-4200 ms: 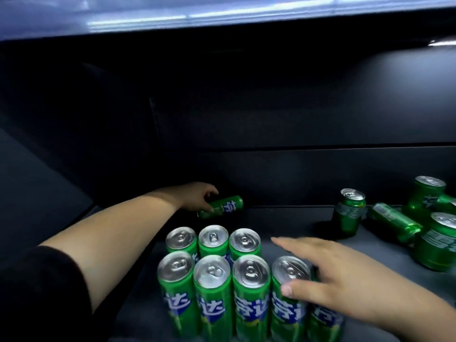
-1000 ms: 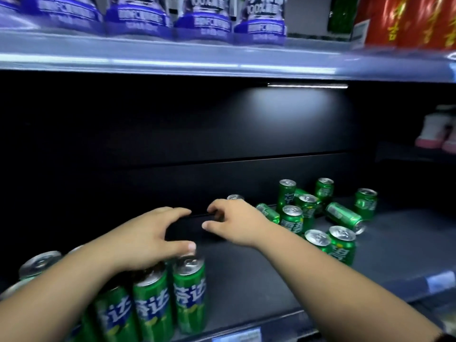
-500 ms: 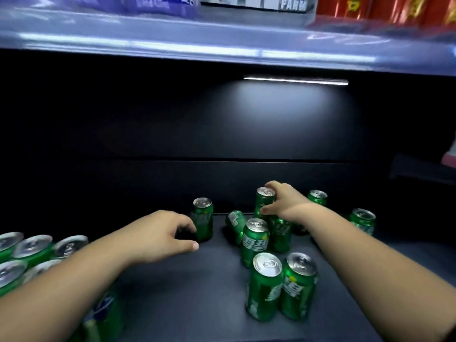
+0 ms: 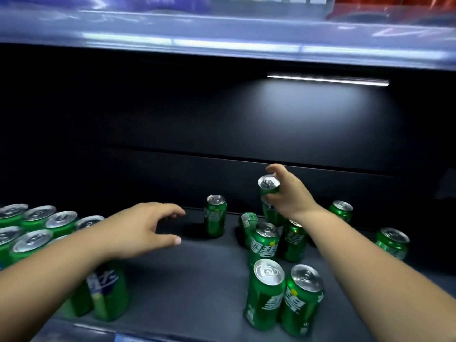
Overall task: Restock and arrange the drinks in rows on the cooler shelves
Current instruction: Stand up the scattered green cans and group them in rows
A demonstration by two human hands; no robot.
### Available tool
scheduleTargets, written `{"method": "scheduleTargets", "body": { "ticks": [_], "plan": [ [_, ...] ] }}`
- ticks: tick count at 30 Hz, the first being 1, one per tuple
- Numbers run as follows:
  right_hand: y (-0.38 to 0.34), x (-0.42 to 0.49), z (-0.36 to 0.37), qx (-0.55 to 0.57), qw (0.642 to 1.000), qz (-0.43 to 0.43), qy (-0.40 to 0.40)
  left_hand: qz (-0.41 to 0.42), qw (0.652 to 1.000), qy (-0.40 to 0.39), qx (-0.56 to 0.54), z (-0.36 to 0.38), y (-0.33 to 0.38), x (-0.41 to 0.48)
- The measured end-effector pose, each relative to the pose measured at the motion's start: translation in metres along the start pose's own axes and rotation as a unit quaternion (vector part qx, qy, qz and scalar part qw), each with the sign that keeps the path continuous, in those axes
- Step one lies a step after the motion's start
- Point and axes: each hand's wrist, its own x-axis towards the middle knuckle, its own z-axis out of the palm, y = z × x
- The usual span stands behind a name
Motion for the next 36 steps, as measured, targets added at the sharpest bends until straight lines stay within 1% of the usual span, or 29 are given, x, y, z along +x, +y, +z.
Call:
{"method": "scheduleTargets", "body": {
  "ticks": [2,6,10,13,19,23,26,29,32,36],
  "plan": [
    [-0.035,-0.003,-0.009,0.031,0.999,-0.027,0.004,-0.009,1.000,0.009,-0.016,-0.011,-0.008,-0.010],
    [-0.100,-0.015,-0.008,0.061,0.997,-0.036,-0.039,-0.022,0.998,0.045,-0.046,-0.030,-0.029,-0.033],
    [-0.151,-0.028,0.025,0.094,0.990,-0.067,-0.081,-0.038,0.996,0.041,-0.074,-0.041,-0.053,-0.059],
    [-0.182,-0.037,0.060,0.094,0.987,-0.068,-0.112,-0.059,0.994,0.047,-0.081,-0.045,-0.082,-0.073],
    [-0.205,-0.050,0.123,0.096,0.987,0.003,-0.131,-0.060,0.997,0.046,0.021,-0.045,-0.118,-0.076],
    [-0.212,-0.062,0.153,0.124,0.982,0.057,-0.132,-0.046,0.998,0.037,0.005,-0.032,-0.130,-0.073],
    [-0.214,-0.071,0.173,0.140,0.979,0.066,-0.134,-0.027,0.998,0.042,0.023,-0.027,-0.134,-0.069],
    [-0.216,-0.078,0.183,0.161,0.978,0.072,-0.114,-0.024,0.999,0.029,0.030,-0.024,-0.139,-0.066],
    [-0.221,-0.083,0.182,0.244,0.956,0.122,-0.108,-0.022,0.999,0.027,0.024,-0.022,-0.141,-0.065],
    [-0.223,-0.088,0.181,0.288,0.937,0.171,-0.101,-0.018,0.999,0.028,0.018,-0.022,-0.141,-0.065]
  ]
}}
